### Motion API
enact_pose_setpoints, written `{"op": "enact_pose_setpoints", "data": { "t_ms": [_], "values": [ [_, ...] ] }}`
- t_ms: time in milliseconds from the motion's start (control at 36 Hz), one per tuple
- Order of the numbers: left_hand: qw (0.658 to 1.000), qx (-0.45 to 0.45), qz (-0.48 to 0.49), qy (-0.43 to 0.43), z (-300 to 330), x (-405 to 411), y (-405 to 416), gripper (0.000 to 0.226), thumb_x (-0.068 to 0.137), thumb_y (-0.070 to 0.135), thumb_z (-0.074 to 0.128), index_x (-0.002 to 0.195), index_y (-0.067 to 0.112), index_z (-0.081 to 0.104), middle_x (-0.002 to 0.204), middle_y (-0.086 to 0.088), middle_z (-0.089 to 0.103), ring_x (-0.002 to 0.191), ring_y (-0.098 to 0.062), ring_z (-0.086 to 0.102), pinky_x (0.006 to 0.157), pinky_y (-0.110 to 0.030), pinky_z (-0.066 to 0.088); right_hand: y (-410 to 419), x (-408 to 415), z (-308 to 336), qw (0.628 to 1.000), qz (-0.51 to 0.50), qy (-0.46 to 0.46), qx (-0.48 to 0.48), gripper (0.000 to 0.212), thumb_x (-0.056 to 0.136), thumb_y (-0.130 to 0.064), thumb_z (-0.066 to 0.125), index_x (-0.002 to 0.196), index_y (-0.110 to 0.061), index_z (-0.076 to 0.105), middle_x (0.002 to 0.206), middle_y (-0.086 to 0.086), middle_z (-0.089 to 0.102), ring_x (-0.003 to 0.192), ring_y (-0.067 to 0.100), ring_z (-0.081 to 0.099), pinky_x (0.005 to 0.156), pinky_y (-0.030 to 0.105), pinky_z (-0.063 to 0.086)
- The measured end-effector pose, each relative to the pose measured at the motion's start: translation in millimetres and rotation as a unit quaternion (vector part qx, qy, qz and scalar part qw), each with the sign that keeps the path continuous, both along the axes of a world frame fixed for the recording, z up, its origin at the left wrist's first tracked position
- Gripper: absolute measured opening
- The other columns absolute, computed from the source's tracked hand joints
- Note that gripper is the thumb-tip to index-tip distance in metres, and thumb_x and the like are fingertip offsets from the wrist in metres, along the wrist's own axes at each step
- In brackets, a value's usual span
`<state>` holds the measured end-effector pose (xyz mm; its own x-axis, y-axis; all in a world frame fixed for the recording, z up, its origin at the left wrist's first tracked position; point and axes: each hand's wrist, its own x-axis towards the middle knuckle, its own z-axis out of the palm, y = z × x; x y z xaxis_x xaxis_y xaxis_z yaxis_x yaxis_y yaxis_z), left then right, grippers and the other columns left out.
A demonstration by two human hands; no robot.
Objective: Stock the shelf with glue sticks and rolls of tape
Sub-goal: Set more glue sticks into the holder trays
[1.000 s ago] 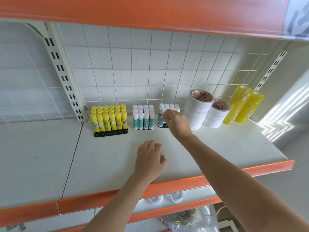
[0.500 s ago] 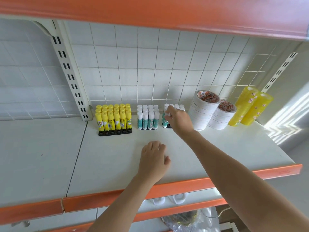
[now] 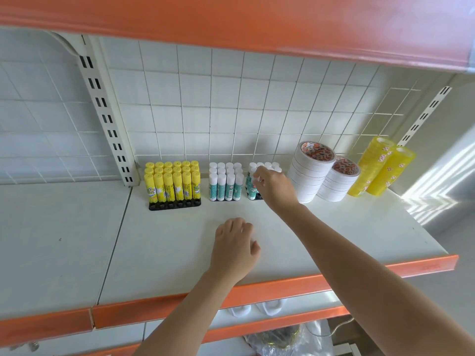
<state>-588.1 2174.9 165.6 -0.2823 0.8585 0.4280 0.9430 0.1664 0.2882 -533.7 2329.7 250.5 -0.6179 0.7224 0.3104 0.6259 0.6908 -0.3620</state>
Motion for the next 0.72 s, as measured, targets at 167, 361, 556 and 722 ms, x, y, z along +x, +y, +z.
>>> {"op": "enact_pose_setpoints", "data": {
  "t_ms": [167,361,556,722],
  "values": [
    [1.0,-0.016,0.0,-0.008,0.6,-0.6,-0.2,0.018,0.069,0.029,0.053,0.08,0.016,0.057,0.083,0.0,0.054,0.078,-0.024,0.054,0.068,-0.036,0.047,-8.2,5.4,-0.4,0.998,0.003,-0.003,0.07,0.018,0.091,-0.007,0.053,0.104,-0.009,0.067,0.11,0.011,0.059,0.099,0.034,0.055,0.058,0.034,0.043],
    [0.999,-0.04,-0.009,-0.012,8.6,0.3,-2.6,0.027,0.072,0.03,0.04,0.08,0.013,0.058,0.082,-0.003,0.055,0.077,-0.027,0.054,0.068,-0.038,0.048,-25.0,21.2,-0.2,0.998,0.017,-0.053,0.037,0.049,0.084,0.002,0.048,0.131,-0.007,0.054,0.133,0.009,0.055,0.11,0.037,0.054,0.08,0.043,0.05],
    [0.995,-0.102,-0.022,-0.003,21.6,1.0,-4.6,0.032,0.073,0.03,0.036,0.081,0.01,0.06,0.08,-0.007,0.056,0.076,-0.03,0.056,0.065,-0.041,0.048,-55.8,58.5,-3.2,0.996,0.003,-0.087,0.01,0.055,0.092,-0.009,0.05,0.145,-0.009,0.039,0.148,0.005,0.041,0.131,0.027,0.042,0.104,0.042,0.041],
    [0.96,-0.277,-0.031,0.026,53.5,12.4,-6.2,0.034,0.095,0.03,0.04,0.122,0.01,0.047,0.125,-0.009,0.045,0.12,-0.029,0.041,0.091,-0.038,0.038,-72.0,104.6,11.3,0.991,0.01,-0.135,0.009,0.051,0.098,-0.032,0.047,0.147,-0.025,0.035,0.15,-0.005,0.039,0.137,0.018,0.035,0.105,0.038,0.038]
  ]
}}
